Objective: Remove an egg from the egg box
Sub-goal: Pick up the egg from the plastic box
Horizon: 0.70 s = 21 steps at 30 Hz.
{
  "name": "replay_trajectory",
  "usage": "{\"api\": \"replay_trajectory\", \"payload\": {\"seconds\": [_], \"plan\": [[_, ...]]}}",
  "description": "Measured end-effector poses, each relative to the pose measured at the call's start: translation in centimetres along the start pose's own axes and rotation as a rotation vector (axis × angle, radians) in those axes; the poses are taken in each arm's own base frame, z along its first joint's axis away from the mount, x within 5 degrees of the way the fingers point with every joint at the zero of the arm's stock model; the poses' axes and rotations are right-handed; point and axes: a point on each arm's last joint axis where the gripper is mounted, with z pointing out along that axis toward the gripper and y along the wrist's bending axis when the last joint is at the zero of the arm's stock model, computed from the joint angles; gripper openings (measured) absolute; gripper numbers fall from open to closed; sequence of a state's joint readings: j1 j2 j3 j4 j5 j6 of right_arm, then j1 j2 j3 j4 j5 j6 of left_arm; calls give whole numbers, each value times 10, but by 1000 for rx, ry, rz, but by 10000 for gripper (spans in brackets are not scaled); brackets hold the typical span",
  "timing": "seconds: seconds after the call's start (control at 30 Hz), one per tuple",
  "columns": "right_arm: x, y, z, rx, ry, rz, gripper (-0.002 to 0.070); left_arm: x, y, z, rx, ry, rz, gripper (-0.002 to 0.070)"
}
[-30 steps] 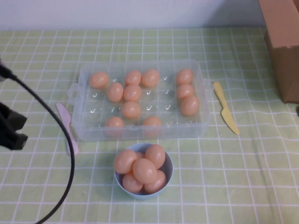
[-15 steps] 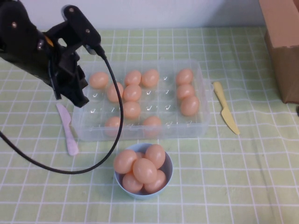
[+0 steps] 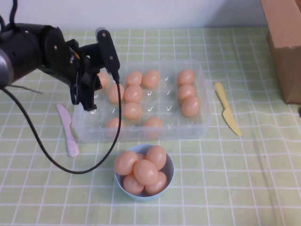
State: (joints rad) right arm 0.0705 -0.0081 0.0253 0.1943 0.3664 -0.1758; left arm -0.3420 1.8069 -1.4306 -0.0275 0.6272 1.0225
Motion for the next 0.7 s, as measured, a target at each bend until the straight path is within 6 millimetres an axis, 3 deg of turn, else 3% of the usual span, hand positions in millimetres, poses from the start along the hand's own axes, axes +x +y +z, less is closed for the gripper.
{"api": "replay_trajectory", "payload": {"seconds": [0.2, 0.27, 0.43, 0.7], "plan": [[0, 0, 0, 0, 0, 0, -17, 1, 21, 24, -45, -26, -7, 367], [0, 0, 0, 0, 0, 0, -17, 3, 26, 32, -53, -24, -14, 423], [0, 0, 0, 0, 0, 0, -17, 3, 38, 49, -71, -26, -25, 472], [0, 0, 0, 0, 0, 0, -17, 7, 35, 71, -37, -22, -55, 476]]}}
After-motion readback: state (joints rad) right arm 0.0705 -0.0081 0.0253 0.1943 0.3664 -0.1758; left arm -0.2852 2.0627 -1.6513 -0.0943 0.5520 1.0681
